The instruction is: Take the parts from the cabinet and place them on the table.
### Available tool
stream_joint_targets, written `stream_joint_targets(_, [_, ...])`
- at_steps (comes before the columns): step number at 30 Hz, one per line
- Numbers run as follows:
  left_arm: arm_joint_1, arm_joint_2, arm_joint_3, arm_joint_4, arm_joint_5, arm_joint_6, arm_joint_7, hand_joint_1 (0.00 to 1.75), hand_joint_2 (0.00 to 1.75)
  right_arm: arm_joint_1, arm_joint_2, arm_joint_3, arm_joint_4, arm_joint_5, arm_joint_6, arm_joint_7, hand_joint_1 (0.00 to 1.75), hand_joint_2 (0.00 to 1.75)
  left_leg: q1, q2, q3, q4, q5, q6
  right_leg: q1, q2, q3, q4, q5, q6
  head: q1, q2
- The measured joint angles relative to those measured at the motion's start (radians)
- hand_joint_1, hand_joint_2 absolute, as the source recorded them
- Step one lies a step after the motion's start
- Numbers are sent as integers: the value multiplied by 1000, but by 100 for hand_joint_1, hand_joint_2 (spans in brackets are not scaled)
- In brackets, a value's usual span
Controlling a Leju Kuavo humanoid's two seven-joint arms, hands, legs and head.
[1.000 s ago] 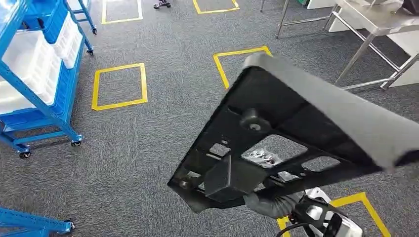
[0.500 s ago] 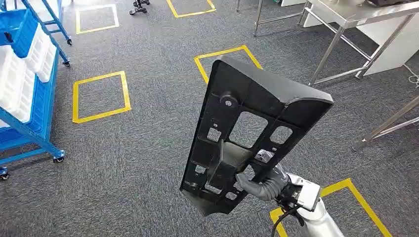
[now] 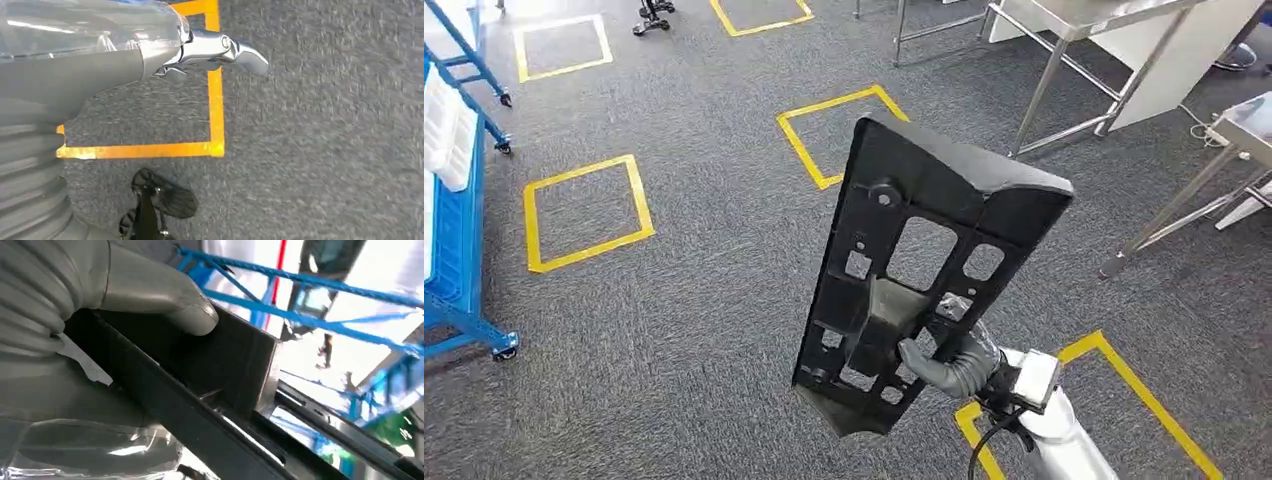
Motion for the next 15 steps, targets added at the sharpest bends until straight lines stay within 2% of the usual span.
stream_joint_targets(2, [-1,0,0,0,7,0,-2,0,175,4,-9,-9,-27,-27,4,-2,175,175,-1,20,8,-6,-2,-10,2,20,-2,-1,0,-8,2,0])
stream_joint_targets(3, [-1,0,0,0,11,4,-4,0,175,8,-14,-16,-48,-37,5,-1,175,175,1,16,10,-3,-9,-18,-10,31,8,-15,6,-18,0,0])
stream_joint_targets(4, [-1,0,2,0,13,7,-7,0,175,12,-18,-26,-67,-46,6,-3,175,175,4,-29,6,17,-24,-21,-10,38,13,-21,8,-21,0,0])
stream_joint_targets(5, [2,0,4,0,16,8,-11,0,175,11,-21,-34,-86,-51,6,-4,175,175,5,-55,-15,66,-56,-19,-10,45,14,-21,7,-28,-1,0])
stream_joint_targets(7, [11,2,10,0,21,6,-20,0,175,30,-23,-46,-122,-55,6,-6,175,175,7,-73,-97,234,-133,-22,-8,67,17,-20,5,-35,-6,0])
stream_joint_targets(8, [14,2,12,0,20,2,-25,0,175,54,-26,-59,-149,-56,7,-8,175,175,7,-73,-132,297,-150,-23,-6,77,18,-19,4,-36,-6,0])
stream_joint_targets(9, [19,2,12,0,17,-3,-27,0,175,78,-31,-69,-179,-56,11,-9,175,175,7,-73,-148,317,-144,-23,-5,86,19,-18,2,-36,-5,0])
stream_joint_targets(10, [23,0,12,0,14,-8,-32,0,175,94,-35,-79,-205,-56,16,-10,175,175,7,-74,-139,285,-111,-22,-6,100,20,-15,1,-35,-5,0])
stream_joint_targets(11, [24,-1,12,0,11,-11,-36,0,175,105,-38,-85,-226,-56,18,-10,175,175,8,-76,-112,217,-64,-21,-6,112,21,-12,-2,-33,-6,0])
stream_joint_targets(12, [22,-1,12,0,7,-13,-39,0,175,119,-39,-92,-249,-53,20,-10,175,175,9,-88,-68,117,-7,-19,-8,125,23,-6,-7,-29,-6,0])
stream_joint_targets(13, [21,0,12,0,1,-15,-41,0,175,138,-40,-100,-279,-45,21,-11,175,175,12,-129,-36,37,18,-17,-9,133,21,1,-13,-23,-6,0])
stream_joint_targets(14, [18,-1,12,0,-2,-18,-41,0,175,159,-41,-103,-309,-32,18,-11,175,175,12,-151,-23,18,0,-15,-3,141,16,9,-17,-18,-5,0])
stream_joint_targets(15, [19,-2,11,0,-6,-19,-39,0,175,179,-41,-103,-342,-17,11,-10,175,175,11,-145,-22,20,1,-11,-8,151,11,8,-15,-13,-4,0])
